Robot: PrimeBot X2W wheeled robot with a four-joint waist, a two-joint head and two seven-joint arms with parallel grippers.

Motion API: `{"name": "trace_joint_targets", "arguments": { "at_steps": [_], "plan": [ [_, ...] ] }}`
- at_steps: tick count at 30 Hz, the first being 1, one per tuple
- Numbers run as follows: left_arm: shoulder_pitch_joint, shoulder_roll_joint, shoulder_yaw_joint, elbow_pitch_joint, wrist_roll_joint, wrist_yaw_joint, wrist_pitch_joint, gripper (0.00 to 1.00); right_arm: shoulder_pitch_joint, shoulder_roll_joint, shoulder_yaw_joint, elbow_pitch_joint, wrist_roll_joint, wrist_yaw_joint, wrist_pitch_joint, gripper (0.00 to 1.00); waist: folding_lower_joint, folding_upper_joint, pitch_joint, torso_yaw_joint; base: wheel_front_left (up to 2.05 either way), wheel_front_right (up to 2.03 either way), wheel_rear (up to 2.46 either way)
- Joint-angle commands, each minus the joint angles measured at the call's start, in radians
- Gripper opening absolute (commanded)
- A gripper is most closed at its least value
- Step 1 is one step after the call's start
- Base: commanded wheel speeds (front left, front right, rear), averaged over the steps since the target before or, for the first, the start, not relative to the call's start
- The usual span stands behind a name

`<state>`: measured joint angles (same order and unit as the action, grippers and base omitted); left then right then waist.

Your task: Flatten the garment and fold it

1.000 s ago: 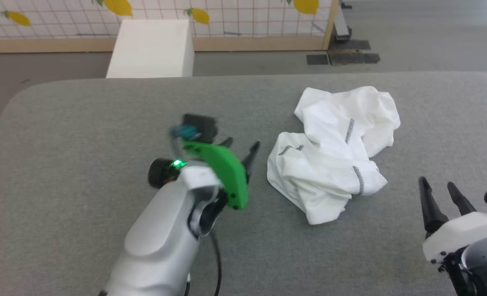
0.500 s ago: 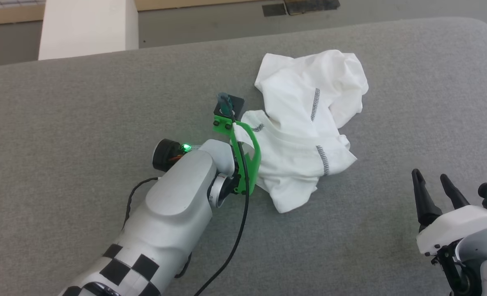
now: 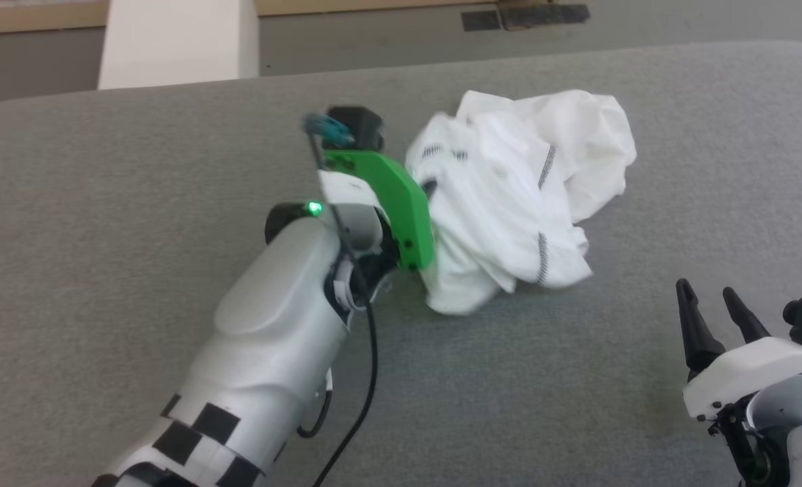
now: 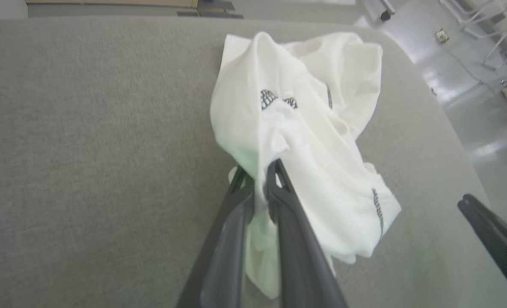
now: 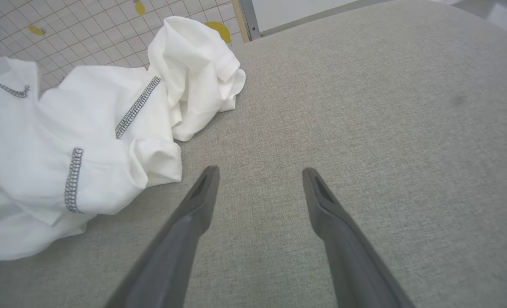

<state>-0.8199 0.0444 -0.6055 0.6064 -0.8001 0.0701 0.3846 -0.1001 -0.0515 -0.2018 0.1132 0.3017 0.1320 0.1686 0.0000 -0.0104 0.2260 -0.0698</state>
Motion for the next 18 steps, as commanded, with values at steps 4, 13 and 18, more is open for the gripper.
{"name": "trace_joint_targets", "arguments": {
  "at_steps": [4, 13, 18],
  "plan": [
    [0.077, 0.06, 0.096, -0.085, -0.055, 0.019, -0.077, 0.0, 0.02, 0.001, 0.0, -0.002, -0.011, -0.001, 0.012, 1.0, 0.0, 0.0101, -0.073, 0.093, 0.0, 0.0, 0.0],
    [0.453, 0.189, 0.143, -0.182, -0.105, 0.14, -0.054, 0.0, 0.046, 0.001, 0.031, -0.002, 0.002, -0.001, 0.028, 1.0, 0.0, 0.0101, -0.119, 0.159, 0.0, 0.0, 0.0],
    [0.544, 0.174, 0.135, -0.225, -0.131, 0.138, -0.057, 0.4, 0.058, 0.001, 0.043, -0.003, -0.001, -0.001, 0.04, 1.0, 0.0, 0.0101, -0.128, 0.185, 0.0, 0.0, 0.0]
  ]
}}
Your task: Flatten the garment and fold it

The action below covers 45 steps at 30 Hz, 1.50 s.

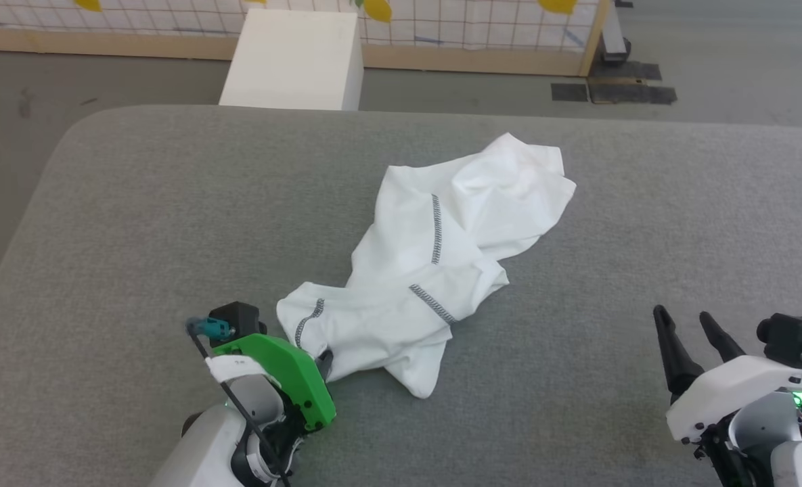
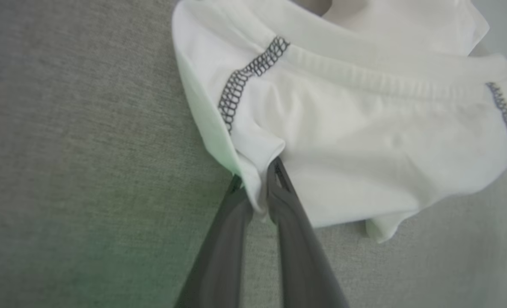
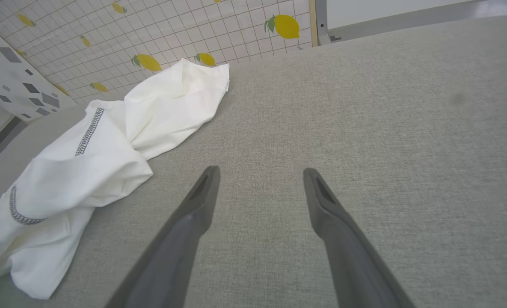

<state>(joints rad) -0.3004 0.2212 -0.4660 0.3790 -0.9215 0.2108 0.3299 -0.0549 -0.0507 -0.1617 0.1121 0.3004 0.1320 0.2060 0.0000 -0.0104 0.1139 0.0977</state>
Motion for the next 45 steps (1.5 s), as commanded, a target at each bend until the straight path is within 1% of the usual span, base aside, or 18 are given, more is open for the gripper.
{"name": "trace_joint_targets", "arguments": {
  "at_steps": [1, 3, 4, 5, 7, 10, 11, 12, 15, 17, 24, 31, 32, 33, 34, 39, 42, 45],
  "plan": [
    [0.026, -0.004, 0.003, -0.016, -0.011, -0.012, -0.021, 1.0, 0.013, 0.0, 0.007, -0.002, -0.001, -0.001, 0.004, 1.0, 0.0, 0.0101, -0.018, 0.021, 0.0, 0.0, 0.0],
    [0.024, 0.004, 0.028, -0.064, -0.004, -0.032, -0.085, 1.0, 0.015, 0.0, 0.022, -0.008, -0.006, -0.001, 0.014, 1.0, 0.0, 0.0101, -0.027, 0.027, 0.0, 0.0, 0.0],
    [0.022, 0.013, 0.042, -0.098, 0.009, -0.053, -0.139, 1.0, 0.014, 0.0, 0.035, -0.015, -0.012, -0.001, 0.022, 1.0, 0.0, 0.0101, -0.03, 0.029, 0.0, 0.0, 0.0],
    [0.025, 0.02, 0.058, -0.119, 0.019, -0.059, -0.183, 1.0, 0.012, 0.0, 0.047, -0.02, -0.017, -0.001, 0.029, 1.0, 0.0, 0.0101, -0.032, 0.031, 0.0, 0.0, 0.0],
    [0.031, 0.057, 0.069, -0.164, 0.082, -0.077, -0.289, 1.0, 0.002, 0.0, 0.081, -0.032, -0.029, -0.001, 0.053, 1.0, 0.0, 0.0101, -0.037, 0.034, 0.0, 0.0, 0.0],
    [0.051, 0.106, 0.076, -0.204, 0.208, -0.08, -0.483, 1.0, -0.032, -0.001, 0.146, -0.049, -0.041, -0.001, 0.1, 1.0, 0.0, 0.0101, -0.033, 0.041, 0.0, 0.0, 0.0],
    [0.062, 0.114, 0.078, -0.21, 0.247, -0.075, -0.538, 1.0, -0.05, -0.005, 0.176, -0.051, -0.04, -0.001, 0.121, 1.0, 0.0, 0.0101, -0.03, 0.044, 0.0, 0.0, 0.0],
    [0.068, 0.124, 0.072, -0.214, 0.287, -0.072, -0.56, 1.0, -0.067, -0.01, 0.204, -0.052, -0.039, -0.001, 0.137, 1.0, 0.0, 0.0101, -0.025, 0.047, 0.0, 0.0, 0.0],
    [0.093, 0.112, 0.09, -0.248, 0.383, -0.05, -0.589, 1.0, -0.142, -0.036, 0.312, -0.049, -0.025, -0.001, 0.196, 1.0, 0.0, 0.0101, -0.004, 0.058, 0.0, 0.0, 0.0],
    [0.116, 0.074, 0.127, -0.3, 0.451, -0.046, -0.591, 1.0, -0.22, -0.066, 0.398, -0.028, -0.019, -0.001, 0.254, 1.0, 0.0, 0.0101, 0.018, 0.072, 0.0, 0.0, 0.0],
    [0.146, -0.009, 0.193, -0.317, 0.528, -0.093, -0.591, 1.0, -0.371, -0.127, 0.543, 0.079, -0.008, -0.001, 0.412, 1.0, 0.0, 0.0101, 0.065, 0.107, 0.0, 0.0, 0.0],
    [0.138, -0.073, 0.242, -0.296, 0.572, -0.145, -0.592, 1.0, -0.436, -0.157, 0.639, 0.143, 0.03, -0.001, 0.444, 1.0, 0.0, 0.0101, 0.103, 0.129, 0.0, 0.0, 0.0],
    [0.138, -0.081, 0.249, -0.292, 0.578, -0.154, -0.592, 1.0, -0.441, -0.159, 0.645, 0.148, 0.038, -0.001, 0.44, 0.75, 0.0, 0.0101, 0.106, 0.129, 0.0, 0.0, 0.0],
    [0.138, -0.086, 0.256, -0.29, 0.583, -0.16, -0.592, 1.0, -0.444, -0.161, 0.647, 0.15, 0.042, -0.001, 0.433, 0.31, 0.0, 0.0101, 0.107, 0.129, 0.0, 0.0, 0.0],
    [0.138, -0.092, 0.265, -0.287, 0.59, -0.167, -0.592, 1.0, -0.449, -0.164, 0.649, 0.153, 0.044, -0.001, 0.425, 0.0, 0.0, 0.0101, 0.107, 0.127, 0.0, 0.0, 0.0],
    [0.145, -0.112, 0.298, -0.271, 0.615, -0.194, -0.592, 1.0, -0.461, -0.168, 0.618, 0.138, 0.061, -0.001, 0.368, 0.0, 0.0, 0.0101, 0.084, 0.104, 0.0, 0.0, 0.0],
    [0.152, -0.119, 0.312, -0.259, 0.629, -0.21, -0.592, 1.0, -0.445, -0.181, 0.571, 0.072, 0.063, -0.001, 0.327, 0.0, 0.0, 0.0101, 0.053, 0.084, 0.0, 0.0, 0.0],
    [0.161, -0.125, 0.324, -0.251, 0.639, -0.221, -0.592, 1.0, -0.374, -0.212, 0.51, -0.035, 0.054, -0.001, 0.324, 0.0, 0.0, 0.0101, 0.026, 0.063, 0.0, 0.0, 0.0]
  ]
}}
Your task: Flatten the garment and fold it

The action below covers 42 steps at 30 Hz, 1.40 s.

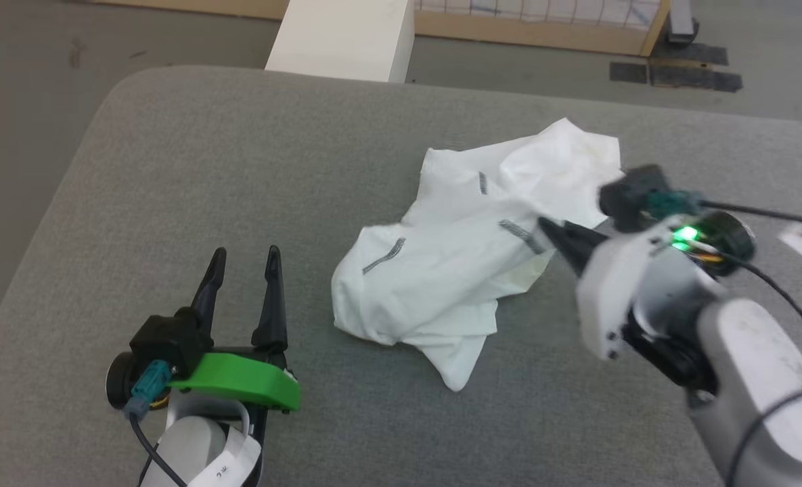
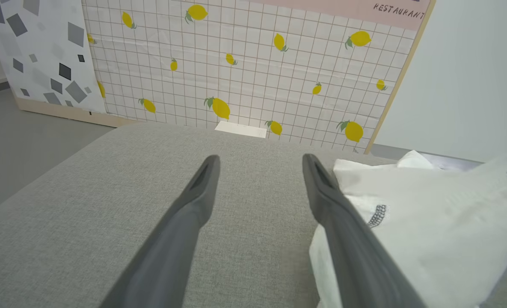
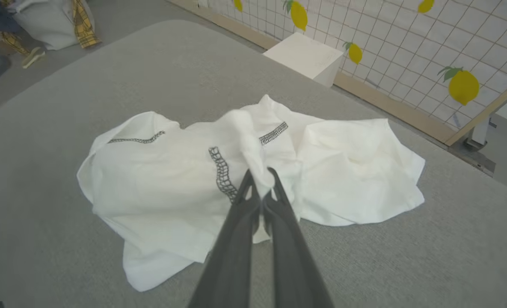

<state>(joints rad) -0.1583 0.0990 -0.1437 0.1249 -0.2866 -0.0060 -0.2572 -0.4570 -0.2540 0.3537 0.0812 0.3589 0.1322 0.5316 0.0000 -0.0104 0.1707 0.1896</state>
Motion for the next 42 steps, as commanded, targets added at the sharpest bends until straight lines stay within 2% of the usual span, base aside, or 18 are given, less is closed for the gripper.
{"name": "trace_joint_targets", "arguments": {
  "at_steps": [1, 4, 8, 12, 16, 17, 18, 22, 25, 29, 32, 34, 36, 38, 42],
  "plan": [
    [0.023, -0.005, 0.006, 0.006, 0.006, -0.009, -0.004, 1.0, 0.073, -0.021, -0.037, -0.048, -0.01, -0.002, 0.009, 0.0, 0.0, 0.0102, -0.039, -0.038, 0.0, 0.0, 0.0],
    [0.033, -0.011, 0.011, 0.015, 0.014, -0.019, -0.004, 1.0, 0.241, -0.044, -0.15, -0.155, -0.03, -0.002, 0.07, 0.0, 0.0, 0.0102, -0.06, -0.06, 0.0, 0.0, 0.0],
    [0.043, -0.016, 0.012, 0.032, 0.017, -0.033, -0.004, 1.0, 0.452, -0.016, -0.3, -0.218, -0.055, -0.002, 0.135, 0.0, 0.0, 0.0102, -0.072, -0.086, 0.0, 0.0, 0.0],
    [0.043, -0.021, 0.01, 0.048, 0.021, -0.041, -0.004, 1.0, 0.571, 0.036, -0.366, -0.184, -0.072, -0.002, 0.166, 0.0, 0.0, 0.0102, -0.078, -0.1, 0.0, 0.0, 0.0],
    [0.043, -0.024, 0.009, 0.066, 0.022, -0.049, -0.005, 1.0, 0.587, 0.087, -0.381, -0.104, -0.072, -0.002, 0.157, 0.0, 0.0, 0.0102, -0.085, -0.108, 0.0, 0.0, 0.0],
    [0.043, -0.024, 0.008, 0.072, 0.022, -0.051, -0.005, 1.0, 0.579, 0.099, -0.384, -0.09, -0.068, -0.002, 0.141, 0.67, 0.0, 0.0102, -0.089, -0.109, 0.0, 0.0, 0.0],
    [0.044, -0.024, 0.008, 0.077, 0.022, -0.053, -0.005, 1.0, 0.57, 0.105, -0.388, -0.084, -0.067, -0.002, 0.124, 1.0, 0.0, 0.0102, -0.092, -0.109, 0.0, 0.0, 0.0],
    [0.045, -0.027, -0.002, 0.1, 0.008, -0.063, 0.002, 1.0, 0.527, 0.149, -0.469, -0.101, -0.002, -0.002, 0.051, 1.0, 0.0, 0.0102, -0.114, -0.108, 0.0, 0.0, 0.0],
    [0.033, -0.031, -0.023, 0.103, -0.017, -0.073, 0.05, 1.0, 0.504, 0.163, -0.548, -0.142, 0.013, -0.002, 0.01, 1.0, 0.0, 0.0102, -0.125, -0.106, 0.0, 0.0, 0.0],
    [-0.008, -0.041, -0.105, 0.115, -0.095, -0.092, 0.267, 1.0, 0.482, 0.168, -0.637, -0.175, -0.017, -0.002, -0.017, 1.0, 0.0, 0.0102, -0.139, -0.106, 0.0, 0.0, 0.0],
    [-0.058, -0.045, -0.184, 0.135, -0.152, -0.09, 0.512, 1.0, 0.484, 0.169, -0.651, -0.177, -0.05, -0.002, -0.012, 1.0, 0.0, 0.0102, -0.142, -0.105, 0.0, 0.0, 0.0],
    [-0.095, -0.046, -0.224, 0.145, -0.173, -0.063, 0.664, 1.0, 0.487, 0.174, -0.643, -0.175, -0.06, -0.002, -0.012, 1.0, 0.0, 0.0102, -0.139, -0.11, 0.0, 0.0, 0.0],
    [-0.135, -0.047, -0.256, 0.144, -0.172, -0.033, 0.769, 1.0, 0.485, 0.179, -0.629, -0.169, -0.063, -0.002, -0.011, 1.0, 0.0, 0.0102, -0.131, -0.117, 0.0, 0.0, 0.0],
    [-0.164, -0.047, -0.283, 0.15, -0.165, -0.006, 0.854, 1.0, 0.483, 0.184, -0.614, -0.162, -0.063, -0.002, -0.012, 1.0, 0.0, 0.0102, -0.123, -0.127, 0.0, 0.0, 0.0],
    [-0.195, -0.048, -0.307, 0.155, -0.156, 0.032, 0.94, 1.0, 0.477, 0.19, -0.587, -0.156, -0.07, -0.002, -0.013, 1.0, 0.0, 0.0102, -0.105, -0.148, 0.0, 0.0, 0.0]
  ]
}}
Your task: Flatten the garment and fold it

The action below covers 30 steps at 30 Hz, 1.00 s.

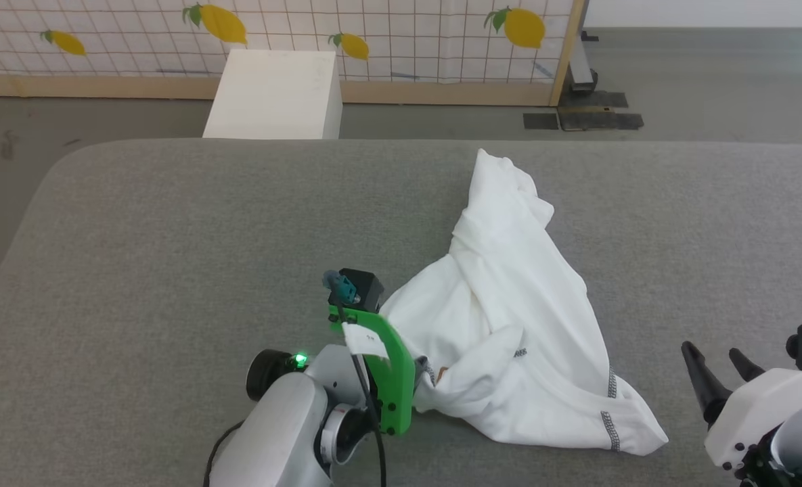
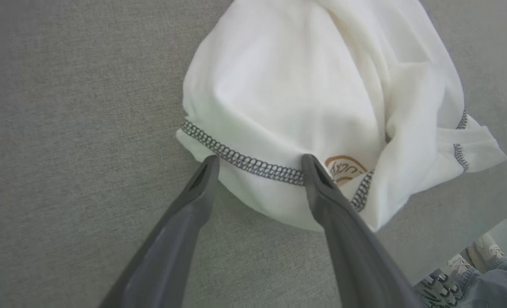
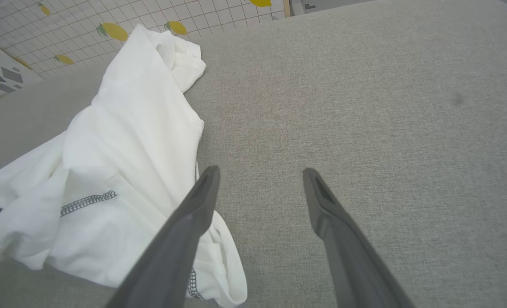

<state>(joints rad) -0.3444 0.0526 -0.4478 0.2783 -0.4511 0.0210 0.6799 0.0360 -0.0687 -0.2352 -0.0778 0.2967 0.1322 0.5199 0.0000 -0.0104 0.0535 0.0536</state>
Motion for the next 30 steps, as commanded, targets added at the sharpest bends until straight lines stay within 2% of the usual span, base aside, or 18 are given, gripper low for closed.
{"name": "trace_joint_targets", "arguments": {
  "at_steps": [1, 3, 4, 5, 6, 11, 16, 22, 27, 30],
  "plan": [
    [-0.011, -0.001, -0.006, 0.005, 0.008, 0.01, 0.016, 1.0, -0.018, 0.005, 0.007, 0.004, -0.008, -0.002, -0.001, 1.0, 0.0, 0.0101, 0.015, -0.015, 0.0, 0.0, 0.0],
    [-0.009, -0.001, -0.012, 0.012, 0.006, 0.022, 0.04, 1.0, -0.023, 0.006, 0.013, 0.007, -0.01, -0.002, -0.002, 1.0, 0.0, 0.0101, 0.022, -0.022, 0.0, 0.0, 0.0],
    [-0.008, 0.0, -0.014, 0.014, 0.005, 0.022, 0.047, 0.41, -0.025, 0.006, 0.014, 0.008, -0.01, -0.002, -0.003, 1.0, 0.0, 0.0101, 0.025, -0.024, 0.0, 0.0, 0.0],
    [-0.006, 0.0, -0.014, 0.014, 0.002, 0.021, 0.048, 0.14, -0.026, 0.007, 0.014, 0.009, -0.01, -0.002, -0.004, 1.0, 0.0, 0.0101, 0.027, -0.024, 0.0, 0.0, 0.0],
    [-0.005, 0.001, -0.013, 0.011, -0.001, 0.019, 0.043, 0.0, -0.028, 0.007, 0.014, 0.01, -0.011, -0.002, -0.006, 1.0, 0.0, 0.0101, 0.03, -0.025, 0.0, 0.0, 0.0],
    [-0.01, 0.0, 0.01, -0.025, -0.026, 0.014, -0.013, 0.0, -0.027, 0.008, 0.005, 0.018, -0.018, -0.002, -0.009, 1.0, 0.0, 0.0101, 0.034, -0.008, 0.0, 0.0, 0.0],
    [-0.072, 0.002, 0.095, -0.096, -0.047, 0.041, -0.126, 0.0, -0.031, 0.008, 0.014, 0.026, -0.023, -0.002, -0.006, 1.0, 0.0, 0.0101, 0.028, 0.02, 0.0, 0.0, 0.0],
    [-0.104, 0.061, 0.262, -0.183, -0.057, 0.126, -0.23, 0.0, -0.05, 0.008, 0.042, 0.039, -0.034, -0.002, -0.003, 1.0, 0.0, 0.0101, 0.023, 0.041, 0.0, 0.0, 0.0],
    [0.104, 0.125, 0.396, -0.25, -0.076, 0.23, -0.226, 0.0, -0.055, 0.01, 0.058, 0.05, -0.035, -0.002, -0.007, 1.0, 0.0, 0.0101, 0.036, 0.053, 0.0, 0.0, 0.0],
    [0.241, 0.115, 0.424, -0.24, -0.112, 0.253, -0.204, 0.0, -0.05, 0.01, 0.062, 0.06, -0.035, -0.002, -0.005, 1.0, 0.0, 0.0101, 0.043, 0.067, 0.0, 0.0, 0.0]
  ]
}}
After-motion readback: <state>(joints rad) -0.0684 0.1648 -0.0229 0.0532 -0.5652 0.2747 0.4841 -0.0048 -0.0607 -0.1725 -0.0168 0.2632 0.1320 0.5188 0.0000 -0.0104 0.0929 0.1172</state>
